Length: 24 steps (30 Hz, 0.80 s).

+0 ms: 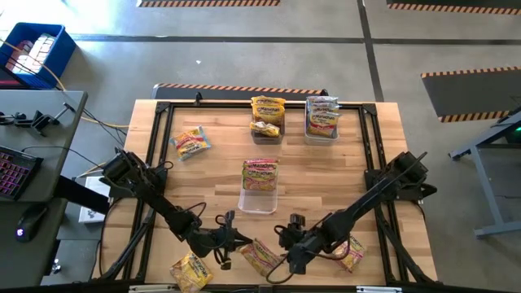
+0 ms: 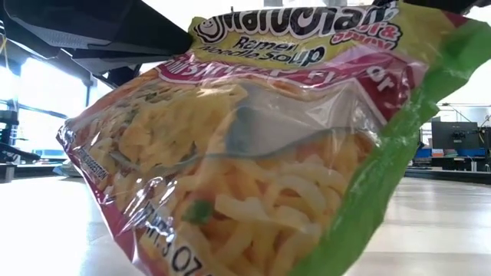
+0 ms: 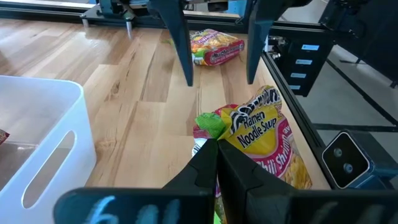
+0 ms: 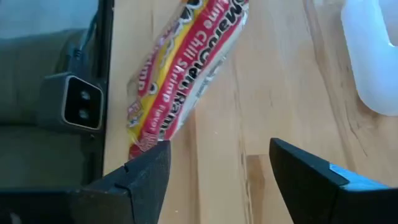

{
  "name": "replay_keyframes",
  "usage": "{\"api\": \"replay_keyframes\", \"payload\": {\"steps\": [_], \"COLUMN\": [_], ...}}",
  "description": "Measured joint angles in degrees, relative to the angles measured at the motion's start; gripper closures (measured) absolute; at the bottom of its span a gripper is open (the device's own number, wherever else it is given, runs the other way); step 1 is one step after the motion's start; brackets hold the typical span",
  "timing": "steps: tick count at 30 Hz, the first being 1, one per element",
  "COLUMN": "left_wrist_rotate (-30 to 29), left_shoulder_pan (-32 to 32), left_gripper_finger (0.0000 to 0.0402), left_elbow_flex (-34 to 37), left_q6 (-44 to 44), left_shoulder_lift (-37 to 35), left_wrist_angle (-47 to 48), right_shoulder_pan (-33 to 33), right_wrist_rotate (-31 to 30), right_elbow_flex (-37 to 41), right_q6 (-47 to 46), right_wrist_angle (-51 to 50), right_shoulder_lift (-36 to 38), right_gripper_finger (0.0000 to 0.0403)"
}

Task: Sort Maruchan noodles
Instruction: Put the green noodle pack into the transparent bin

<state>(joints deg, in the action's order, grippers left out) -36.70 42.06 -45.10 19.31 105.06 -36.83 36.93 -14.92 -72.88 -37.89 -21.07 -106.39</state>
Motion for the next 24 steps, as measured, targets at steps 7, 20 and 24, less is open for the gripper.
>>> {"api": "replay_keyframes", "payload": {"steps": [7,20,24], "left_wrist_rotate": [0.01,-0.89,-1.17], "left_shoulder_pan": [0.02,0.07,0.05], "left_gripper_finger": [0.0401,0.0401,0.0401], "left_elbow_flex": [0.0,0.0,0.0], "left_q6": [0.5,-0.43,-0.44], "left_shoulder_lift": [0.0,0.0,0.0], "left_wrist_angle": [-0.01,-0.51,-0.56], "right_shoulder_pan": [0.11,-3.73,-4.33], "right_wrist_rotate": [0.64,4.76,6.5], "right_elbow_flex": [-0.37,-0.41,-0.39], "right_q6": [-7.66,-13.29,-12.85], "right_wrist_angle": [8.18,16.86,21.87], "right_shoulder_lift": [0.0,-4.89,-7.03], "right_gripper_finger": [0.0146,0.0146,0.0146]}}
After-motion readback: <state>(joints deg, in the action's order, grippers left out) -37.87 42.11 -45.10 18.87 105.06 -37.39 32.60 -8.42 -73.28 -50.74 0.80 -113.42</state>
